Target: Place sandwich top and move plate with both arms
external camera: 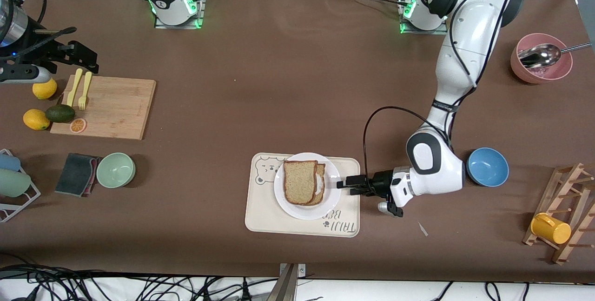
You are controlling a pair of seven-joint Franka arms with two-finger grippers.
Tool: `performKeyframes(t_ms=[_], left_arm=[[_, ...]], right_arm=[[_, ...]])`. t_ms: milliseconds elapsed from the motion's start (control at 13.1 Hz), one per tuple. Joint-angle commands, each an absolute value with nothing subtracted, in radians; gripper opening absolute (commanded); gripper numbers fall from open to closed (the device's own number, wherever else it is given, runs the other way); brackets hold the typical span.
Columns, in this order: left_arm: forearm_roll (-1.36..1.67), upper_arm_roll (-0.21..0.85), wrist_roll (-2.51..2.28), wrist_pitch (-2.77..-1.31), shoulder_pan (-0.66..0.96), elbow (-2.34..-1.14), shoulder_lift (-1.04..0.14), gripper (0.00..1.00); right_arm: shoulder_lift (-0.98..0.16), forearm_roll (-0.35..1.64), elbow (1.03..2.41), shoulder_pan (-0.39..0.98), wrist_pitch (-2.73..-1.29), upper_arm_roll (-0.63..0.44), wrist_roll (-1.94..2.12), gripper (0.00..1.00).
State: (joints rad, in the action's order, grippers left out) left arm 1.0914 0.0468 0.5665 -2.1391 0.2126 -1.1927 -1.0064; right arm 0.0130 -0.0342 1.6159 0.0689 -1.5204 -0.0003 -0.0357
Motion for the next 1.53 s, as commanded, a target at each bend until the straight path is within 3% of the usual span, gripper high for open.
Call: performKeyframes(t_ms=[0, 993, 1222, 1451], left_arm=[[0.889, 0.040, 0.471, -2.108, 0.213, -1.223, -0.916, 1.00], [0.072, 0.032, 0.104, -1.700, 0.196, -1.221, -0.576, 1.00], [-0.024, 0.032, 0.083, -1.541, 0.196, -1.221, -0.462, 1.00], [-0.031, 0.029, 0.055, -1.509, 0.193, -1.338, -0.309, 1.00]], right_arm=[[0.020, -0.023, 1.620, 0.064, -1.529, 0.000, -0.025, 1.00], [0.052, 0.066, 1.591, 0.064, -1.522, -0.023, -0.029, 1.00], [0.037, 0.057, 1.504, 0.063, -1.395, -0.002, -0.035, 1.00], [0.041, 0.063, 1.489, 0.066, -1.384, -0.003, -0.037, 1.00]])
